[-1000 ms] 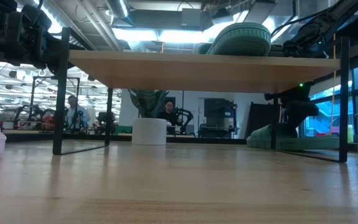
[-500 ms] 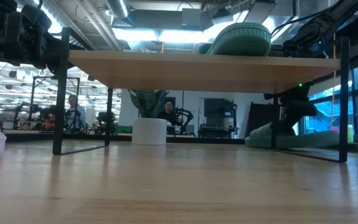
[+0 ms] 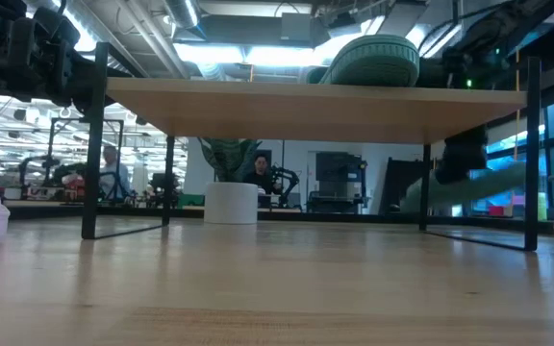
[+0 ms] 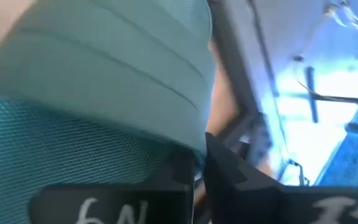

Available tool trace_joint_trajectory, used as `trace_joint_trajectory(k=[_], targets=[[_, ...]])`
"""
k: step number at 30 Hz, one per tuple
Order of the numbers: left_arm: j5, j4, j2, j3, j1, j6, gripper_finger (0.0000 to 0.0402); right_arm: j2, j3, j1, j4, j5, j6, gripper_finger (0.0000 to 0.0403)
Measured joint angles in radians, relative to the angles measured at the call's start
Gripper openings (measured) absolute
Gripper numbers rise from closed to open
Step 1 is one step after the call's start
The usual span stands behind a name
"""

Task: Pick and place slides into the shelf
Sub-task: Put the blue slide on the shelf

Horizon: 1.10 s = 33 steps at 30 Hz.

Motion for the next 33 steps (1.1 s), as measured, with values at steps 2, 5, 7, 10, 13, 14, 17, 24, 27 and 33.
trace_joint_trajectory(k=[2, 5, 7, 10, 13, 14, 17, 24, 27, 33], targets=[[0.0, 0.0, 0.0, 0.0, 0.0, 0.0, 0.0166, -0.03, 0.043, 0.0, -0.057, 0.031, 0.043, 0.0017], [0.0, 0.0, 0.0, 0.0, 0.0, 0.0, 0.0166, -0.076, 0.133, 0.0, -0.154, 0.098, 0.116, 0.0017], [0.0, 0.0, 0.0, 0.0, 0.0, 0.0, 0.0166, -0.104, 0.203, 0.0, -0.215, 0.136, 0.154, 0.0017], [0.0, 0.0, 0.0, 0.0, 0.0, 0.0, 0.0166, -0.142, 0.323, 0.001, -0.278, 0.143, 0.214, 0.0017], [0.0, 0.0, 0.0, 0.0, 0.0, 0.0, 0.0166, -0.17, 0.446, 0.025, -0.333, 0.122, 0.273, 0.0017], [0.0, 0.0, 0.0, 0.0, 0.0, 0.0, 0.0166, -0.178, 0.486, 0.039, -0.345, 0.087, 0.276, 0.0017], [0.0, 0.0, 0.0, 0.0, 0.0, 0.0, 0.0166, -0.194, 0.591, 0.09, -0.352, -0.051, 0.283, 0.0017], [0.0, 0.0, 0.0, 0.0, 0.0, 0.0, 0.0166, -0.164, 0.752, 0.321, -0.35, -0.133, 0.398, 0.0017], [0.0, 0.0, 0.0, 0.0, 0.0, 0.0, 0.0166, -0.131, 0.764, 0.425, -0.341, -0.133, 0.451, 0.0017], [0.0, 0.0, 0.0, 0.0, 0.0, 0.001, 0.0166, -0.021, 0.764, 0.579, -0.269, -0.133, 0.549, 0.0017]])
